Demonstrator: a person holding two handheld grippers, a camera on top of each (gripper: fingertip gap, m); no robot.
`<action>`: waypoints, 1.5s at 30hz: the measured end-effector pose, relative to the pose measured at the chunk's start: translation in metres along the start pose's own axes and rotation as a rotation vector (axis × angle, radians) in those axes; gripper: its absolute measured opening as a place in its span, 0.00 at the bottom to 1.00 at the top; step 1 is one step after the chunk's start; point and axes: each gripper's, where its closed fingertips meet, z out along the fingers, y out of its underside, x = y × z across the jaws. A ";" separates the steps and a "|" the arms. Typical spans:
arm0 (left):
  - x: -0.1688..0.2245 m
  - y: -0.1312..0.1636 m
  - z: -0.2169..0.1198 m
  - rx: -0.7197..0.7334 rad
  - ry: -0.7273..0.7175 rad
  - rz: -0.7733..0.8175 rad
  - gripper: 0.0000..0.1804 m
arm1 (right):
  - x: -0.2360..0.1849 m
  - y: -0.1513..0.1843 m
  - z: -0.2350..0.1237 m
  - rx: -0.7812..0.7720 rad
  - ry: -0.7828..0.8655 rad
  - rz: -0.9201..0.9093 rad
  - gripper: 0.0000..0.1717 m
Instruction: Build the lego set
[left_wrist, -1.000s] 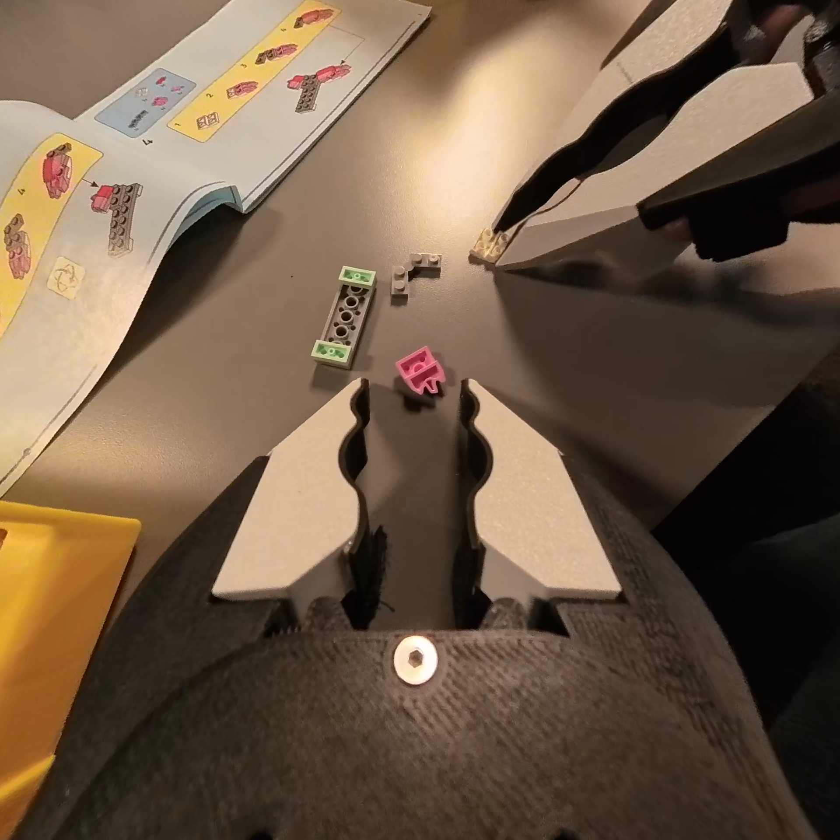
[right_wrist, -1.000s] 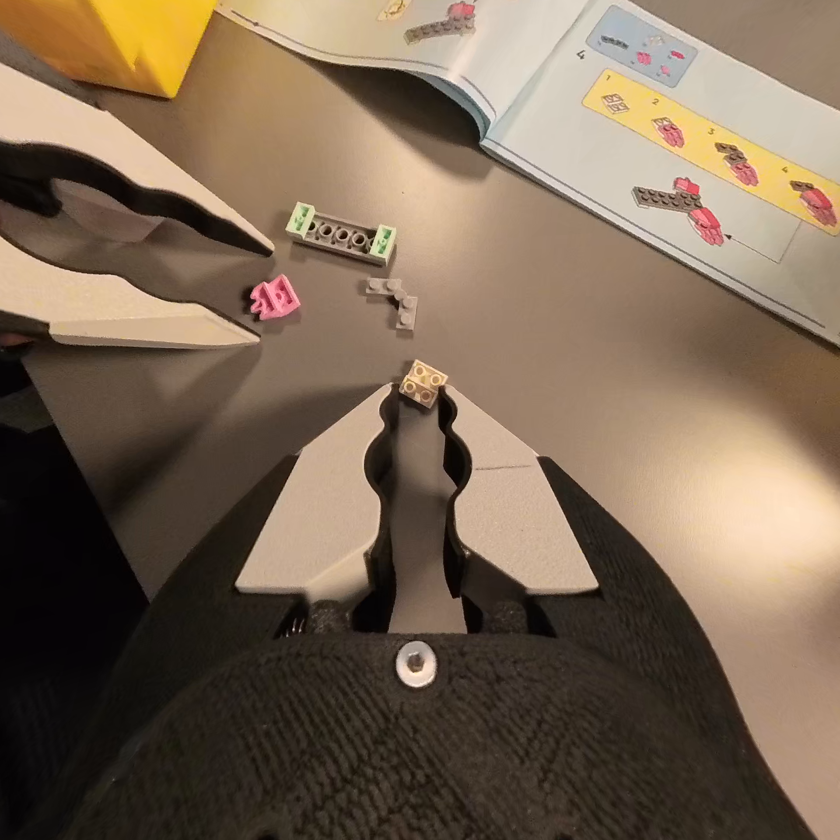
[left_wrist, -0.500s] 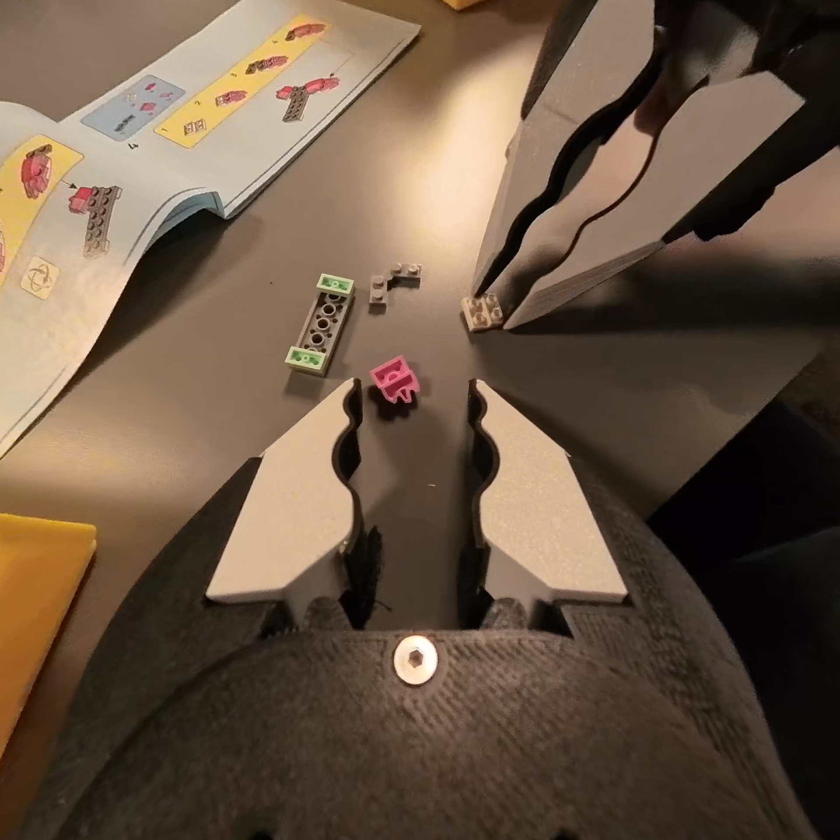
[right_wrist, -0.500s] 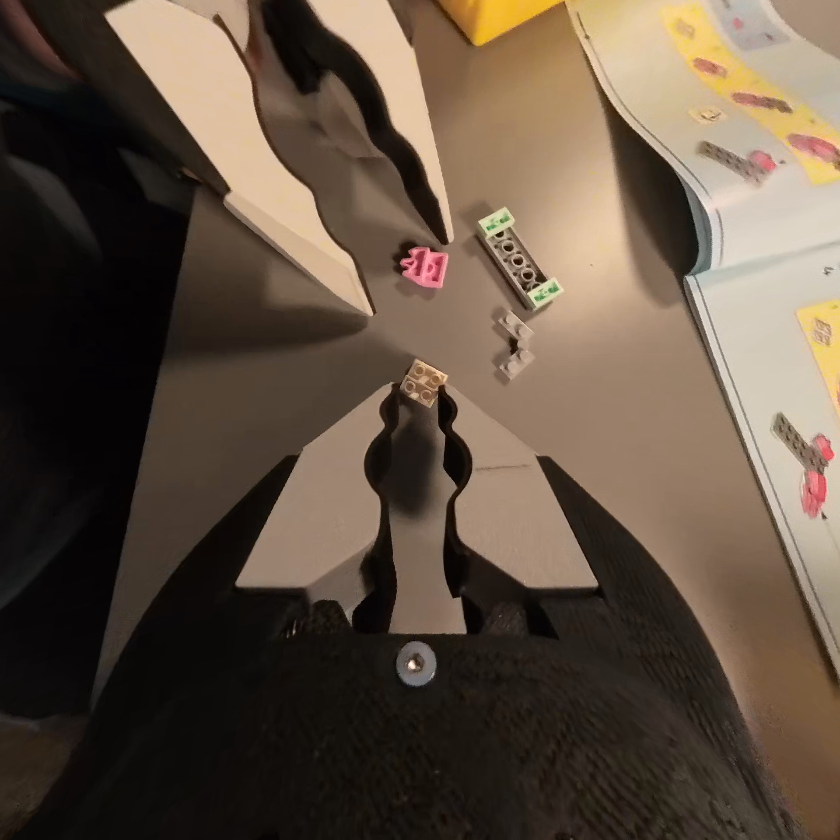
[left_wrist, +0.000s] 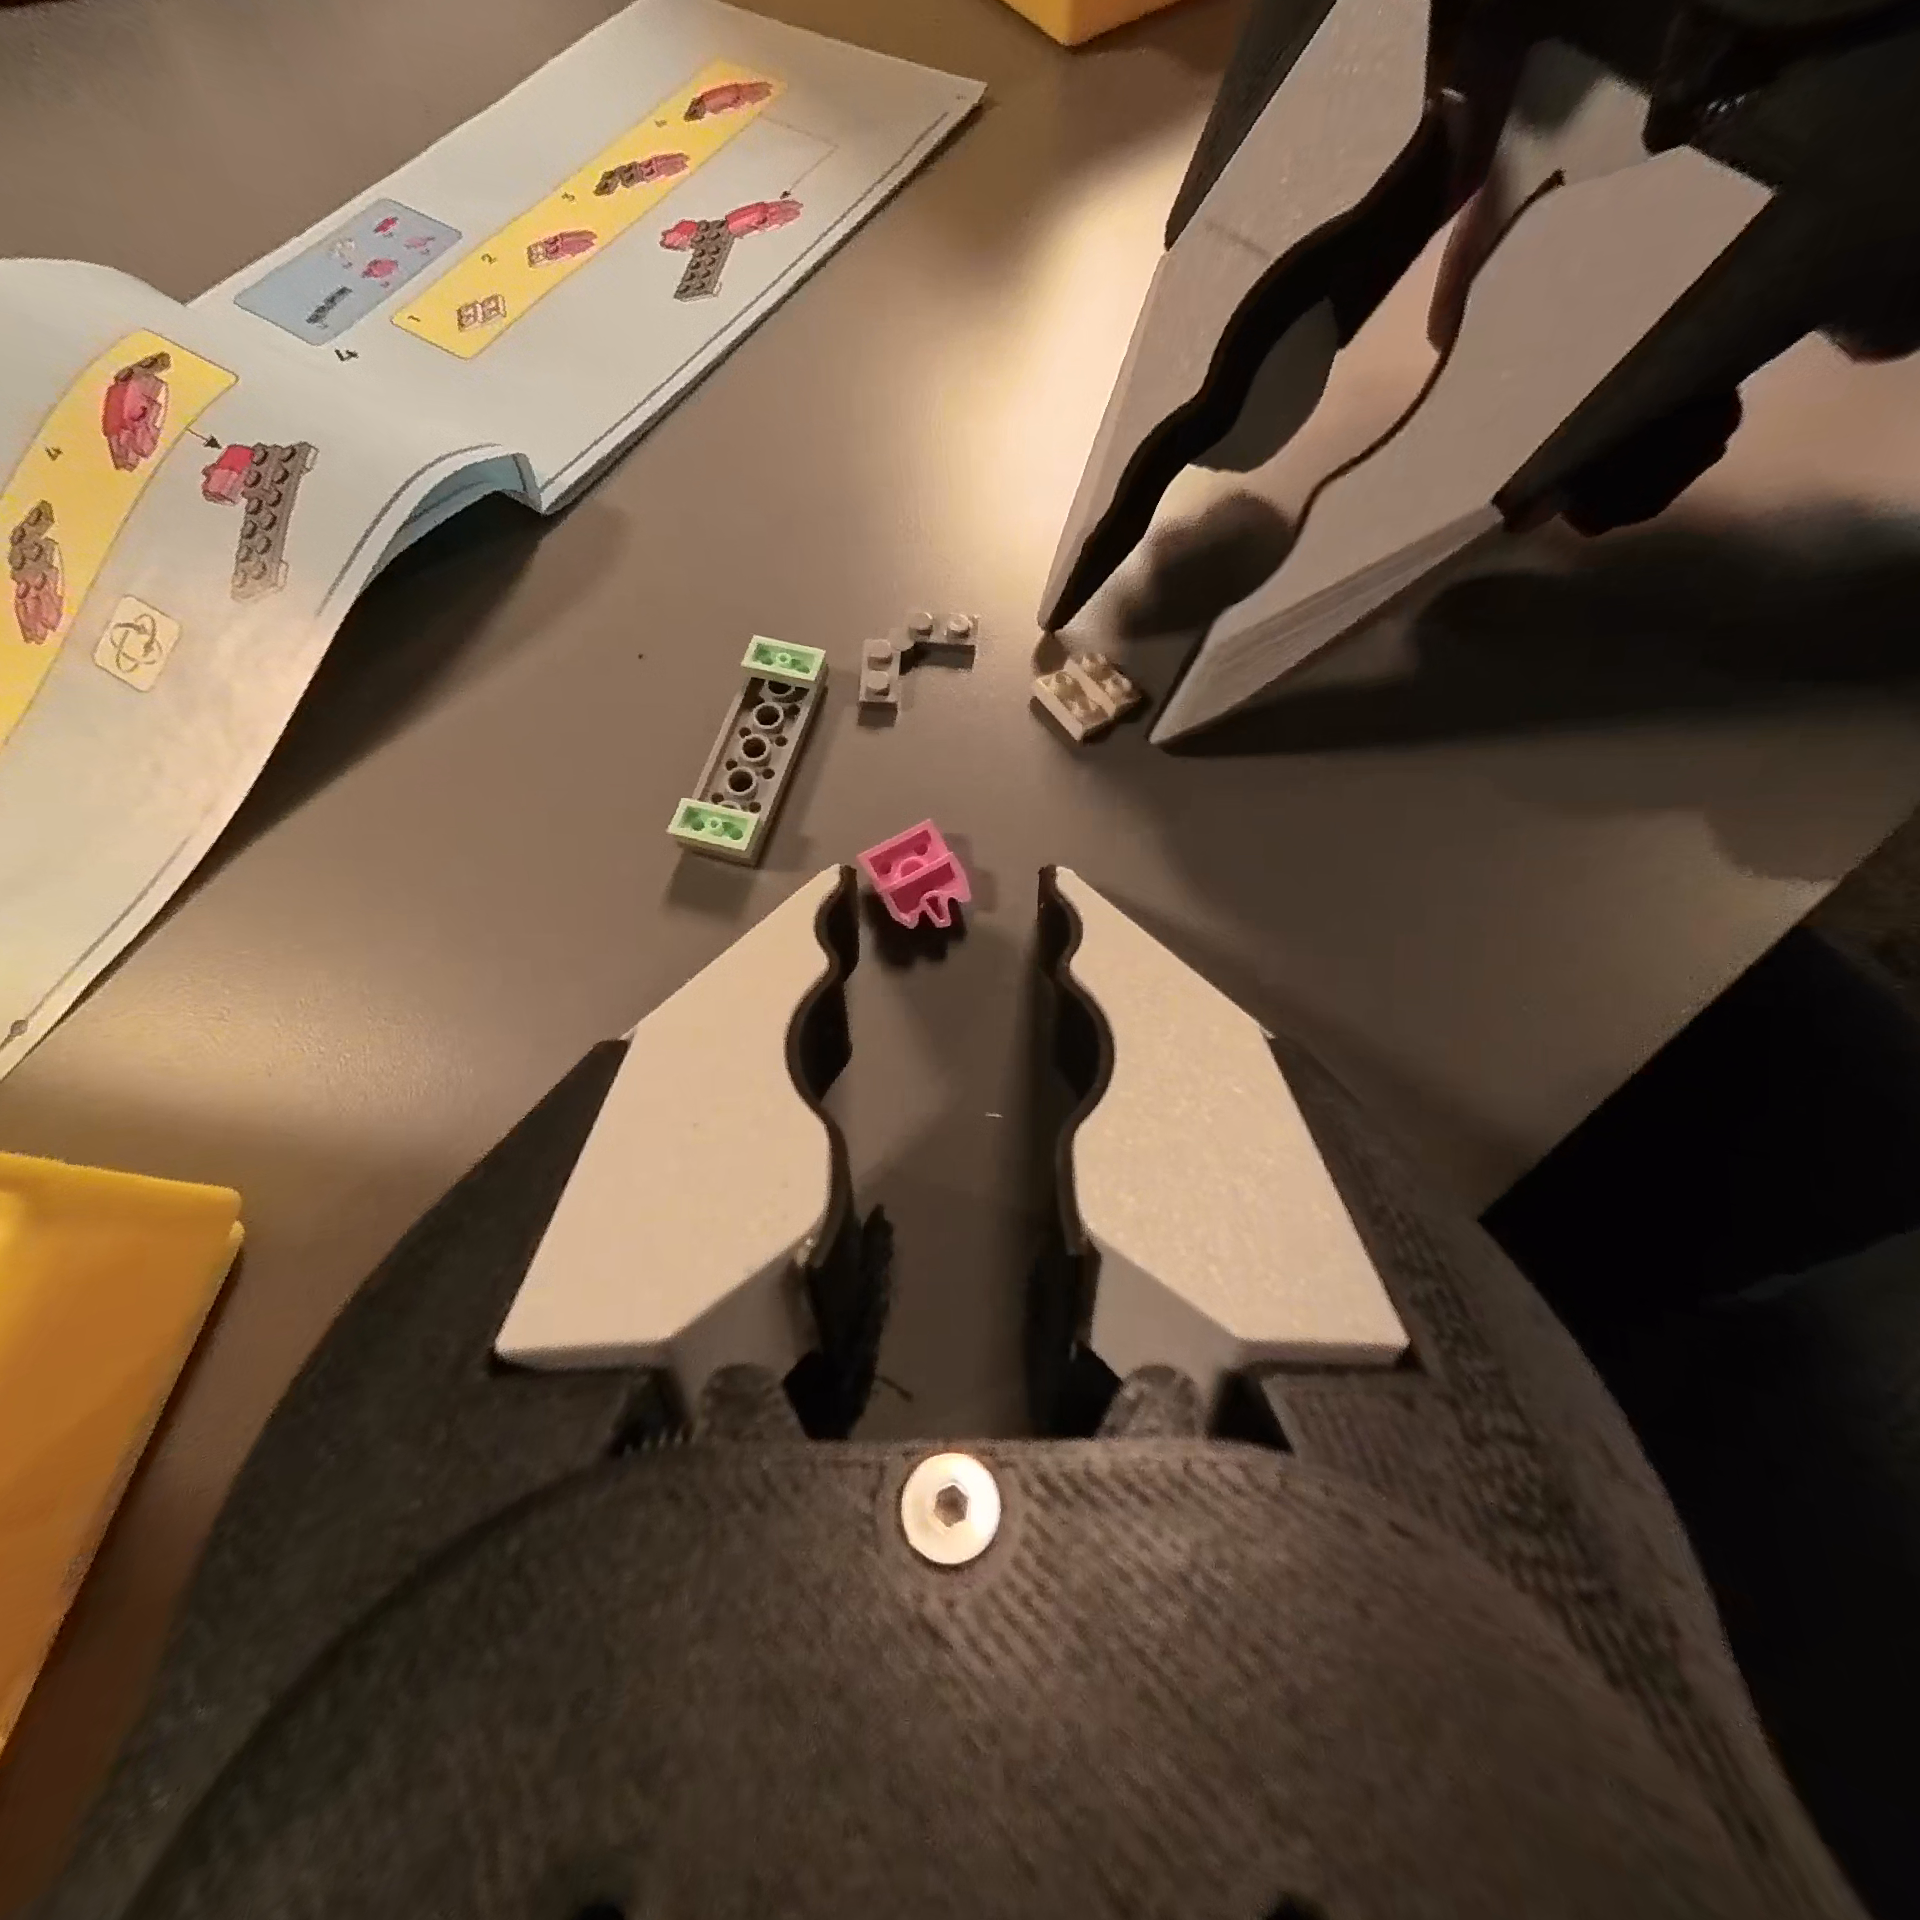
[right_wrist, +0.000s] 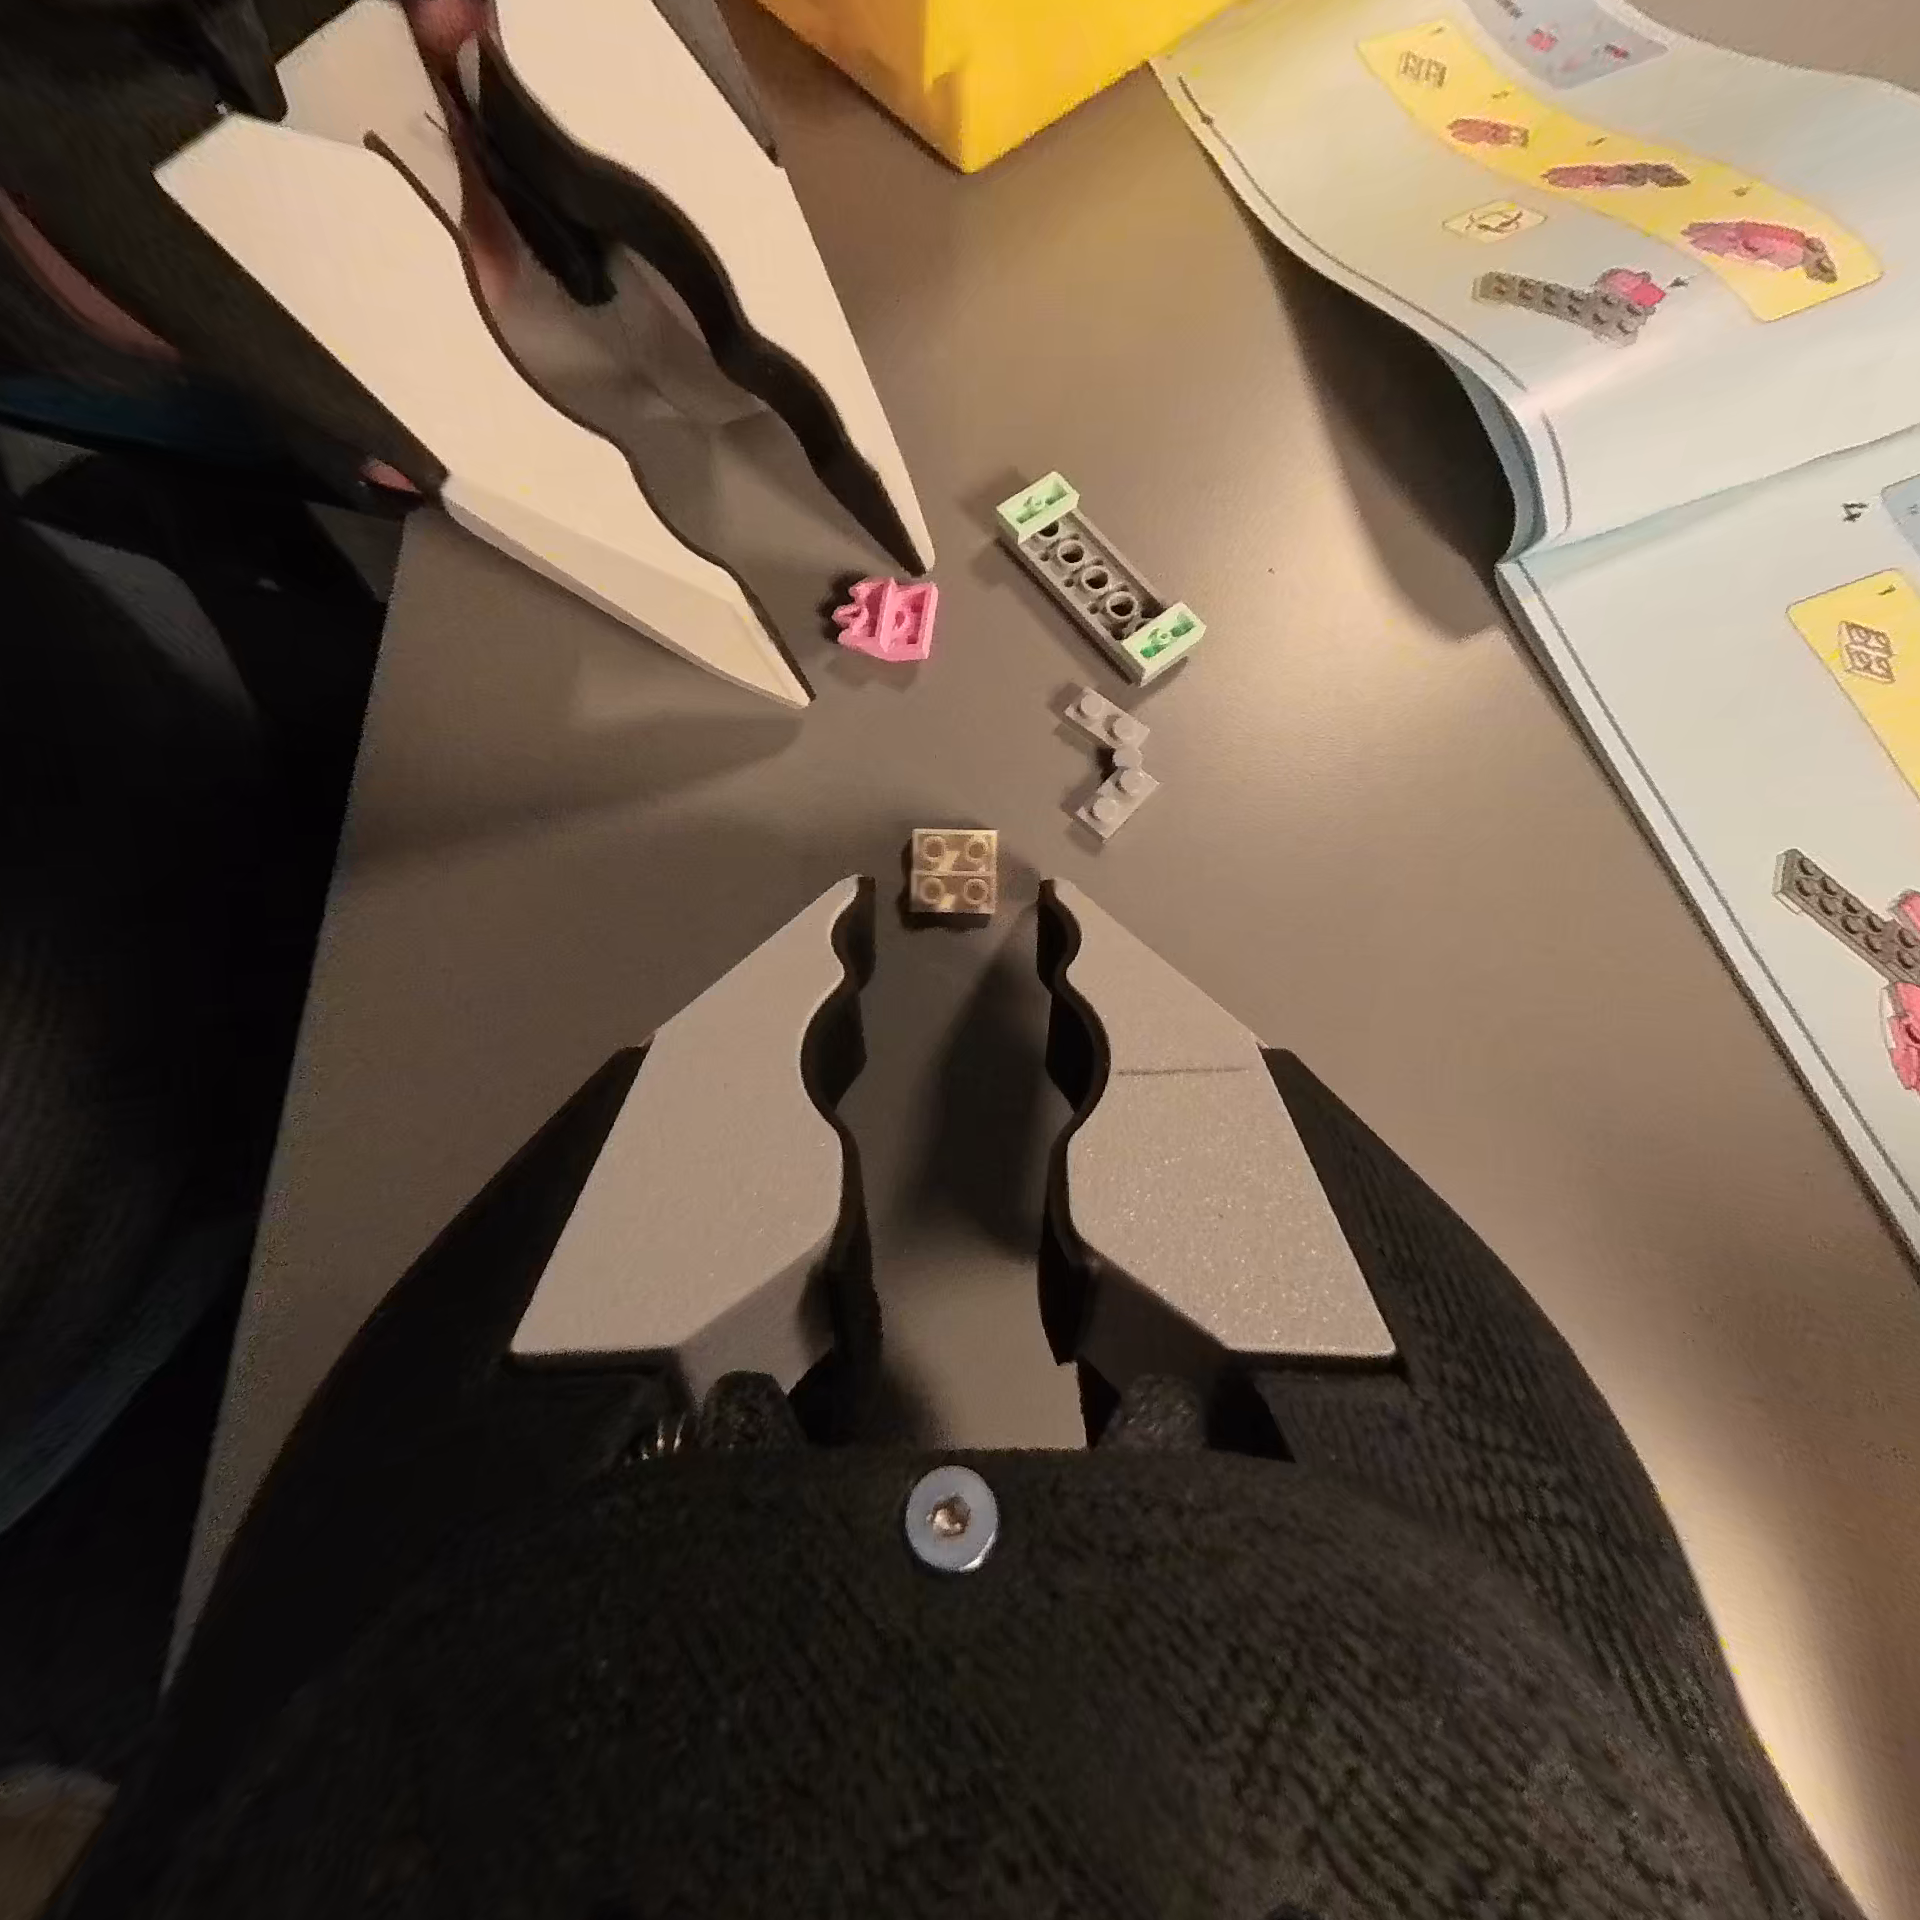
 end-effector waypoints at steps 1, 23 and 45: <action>0.000 0.000 0.000 -0.003 0.003 -0.002 0.18 | 0.002 0.000 0.000 0.008 -0.002 0.002 0.16; 0.003 0.001 0.000 -0.023 0.015 0.074 0.08 | -0.007 0.000 0.000 0.054 -0.066 -0.051 0.09; 0.033 -0.043 -0.016 0.310 -0.089 0.808 0.09 | -0.023 -0.047 -0.023 0.378 -0.304 0.190 0.01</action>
